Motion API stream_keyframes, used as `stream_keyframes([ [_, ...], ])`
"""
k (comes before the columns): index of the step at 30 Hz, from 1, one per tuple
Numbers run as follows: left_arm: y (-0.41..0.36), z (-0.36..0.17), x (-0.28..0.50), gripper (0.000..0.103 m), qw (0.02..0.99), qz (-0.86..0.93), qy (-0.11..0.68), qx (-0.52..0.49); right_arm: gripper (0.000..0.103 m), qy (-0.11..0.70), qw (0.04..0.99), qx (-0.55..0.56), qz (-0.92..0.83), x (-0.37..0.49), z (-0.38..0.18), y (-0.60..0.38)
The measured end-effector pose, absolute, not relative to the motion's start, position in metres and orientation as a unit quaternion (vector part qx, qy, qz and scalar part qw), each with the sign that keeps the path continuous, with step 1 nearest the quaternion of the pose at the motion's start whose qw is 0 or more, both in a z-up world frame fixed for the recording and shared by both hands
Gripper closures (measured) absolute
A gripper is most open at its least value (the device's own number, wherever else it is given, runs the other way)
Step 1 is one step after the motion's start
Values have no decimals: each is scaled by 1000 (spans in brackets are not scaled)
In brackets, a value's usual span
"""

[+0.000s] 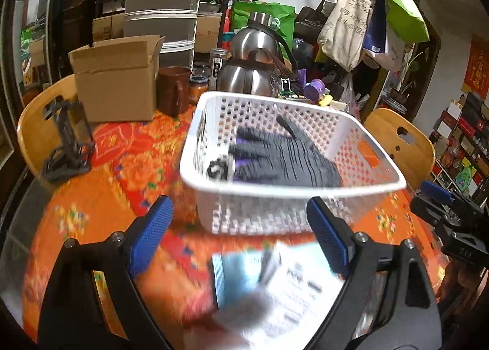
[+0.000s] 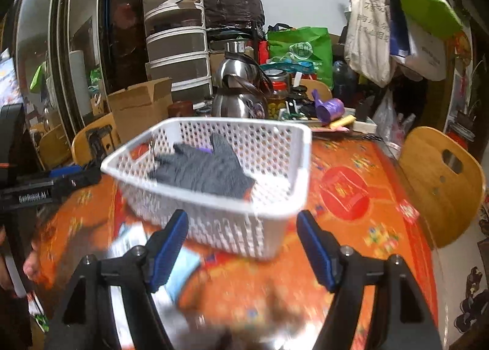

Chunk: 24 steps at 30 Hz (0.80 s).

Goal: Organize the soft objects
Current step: 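Withdraw both grippers from the basket toward the remaining items, then grasp the fuzzy white glove bundle with the right gripper while the left grips it too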

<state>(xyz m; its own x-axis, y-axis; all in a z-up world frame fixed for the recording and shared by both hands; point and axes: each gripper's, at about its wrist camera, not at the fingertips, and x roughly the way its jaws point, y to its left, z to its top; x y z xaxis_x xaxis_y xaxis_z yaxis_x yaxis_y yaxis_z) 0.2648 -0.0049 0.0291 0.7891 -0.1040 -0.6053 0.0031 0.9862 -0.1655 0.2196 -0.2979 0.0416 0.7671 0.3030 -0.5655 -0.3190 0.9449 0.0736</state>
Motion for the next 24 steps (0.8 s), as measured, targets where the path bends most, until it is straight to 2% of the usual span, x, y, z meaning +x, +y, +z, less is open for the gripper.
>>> stream_keyframes([
  [13, -26, -32, 145, 15, 943, -31, 313, -111, 26, 297, 940, 23, 168, 98, -17, -347],
  [21, -79, -43, 102, 15, 954, -61, 287, -69, 27, 295, 933, 10, 205, 55, -33, -331],
  [22, -88, -46, 99, 15, 954, -66, 285, -60, 28, 295, 933, 5, 206, 53, -34, -328],
  [24, -101, -49, 98, 15, 954, -80, 285, -53, 38, 295, 933, 1, 208, 52, -37, -326],
])
